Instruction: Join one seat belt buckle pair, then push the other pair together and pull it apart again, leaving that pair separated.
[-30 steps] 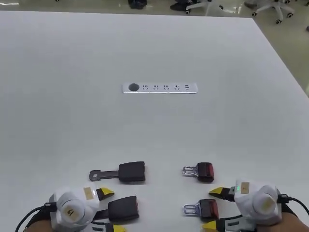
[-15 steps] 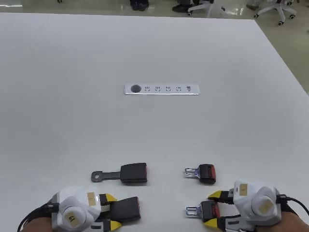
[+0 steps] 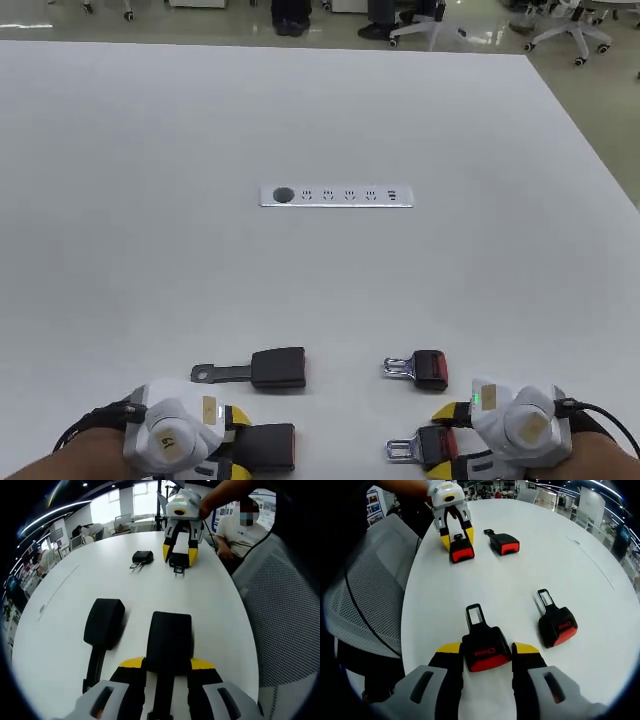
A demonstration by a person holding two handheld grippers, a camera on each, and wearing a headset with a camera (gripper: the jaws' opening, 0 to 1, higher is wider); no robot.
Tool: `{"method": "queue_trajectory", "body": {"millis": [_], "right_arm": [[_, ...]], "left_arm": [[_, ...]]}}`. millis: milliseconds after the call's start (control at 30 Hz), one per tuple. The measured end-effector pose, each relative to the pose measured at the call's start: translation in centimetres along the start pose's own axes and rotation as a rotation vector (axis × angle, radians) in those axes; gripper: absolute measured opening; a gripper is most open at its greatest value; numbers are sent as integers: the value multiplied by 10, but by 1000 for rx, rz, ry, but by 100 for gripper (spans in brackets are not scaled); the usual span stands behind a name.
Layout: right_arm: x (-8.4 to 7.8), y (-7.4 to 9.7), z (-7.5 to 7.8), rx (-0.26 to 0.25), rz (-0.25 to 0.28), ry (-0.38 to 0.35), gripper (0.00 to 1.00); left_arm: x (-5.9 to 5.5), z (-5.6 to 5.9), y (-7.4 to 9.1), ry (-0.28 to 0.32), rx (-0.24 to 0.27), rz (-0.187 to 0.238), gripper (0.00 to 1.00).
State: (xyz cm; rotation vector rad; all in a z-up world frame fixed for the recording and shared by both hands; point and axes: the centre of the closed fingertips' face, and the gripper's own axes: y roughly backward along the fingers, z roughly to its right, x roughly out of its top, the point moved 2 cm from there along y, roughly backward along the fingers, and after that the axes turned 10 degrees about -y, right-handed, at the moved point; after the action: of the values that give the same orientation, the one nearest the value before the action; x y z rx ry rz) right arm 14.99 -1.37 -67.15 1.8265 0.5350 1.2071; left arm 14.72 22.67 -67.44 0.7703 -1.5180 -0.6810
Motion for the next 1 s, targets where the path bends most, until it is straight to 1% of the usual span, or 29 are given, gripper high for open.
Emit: {"method": "queue_trajectory", "body": {"millis": [167,233,300,567,667,1000], "right_arm": [[-3,-3,3,-7,13,-14,36],[-1,-3,5,-12,15,-38,36],[-1,-4,3,-14,10,-26,36],[1,-8,2,-16,15,-27,36],[3,-9,2,-17,17,-27,36],[14,-16,-3,-9,31,-14,36]], "left_arm": [[0,0,0,12,5,1,33],[0,0,0,13,6,2,33],[0,-1,0,19,8,4,33],[1,-1,0,29,7,-5,33],[3,-1,0,30,7,-6,33],[1,-3,-1,35,7,-10,33]]}}
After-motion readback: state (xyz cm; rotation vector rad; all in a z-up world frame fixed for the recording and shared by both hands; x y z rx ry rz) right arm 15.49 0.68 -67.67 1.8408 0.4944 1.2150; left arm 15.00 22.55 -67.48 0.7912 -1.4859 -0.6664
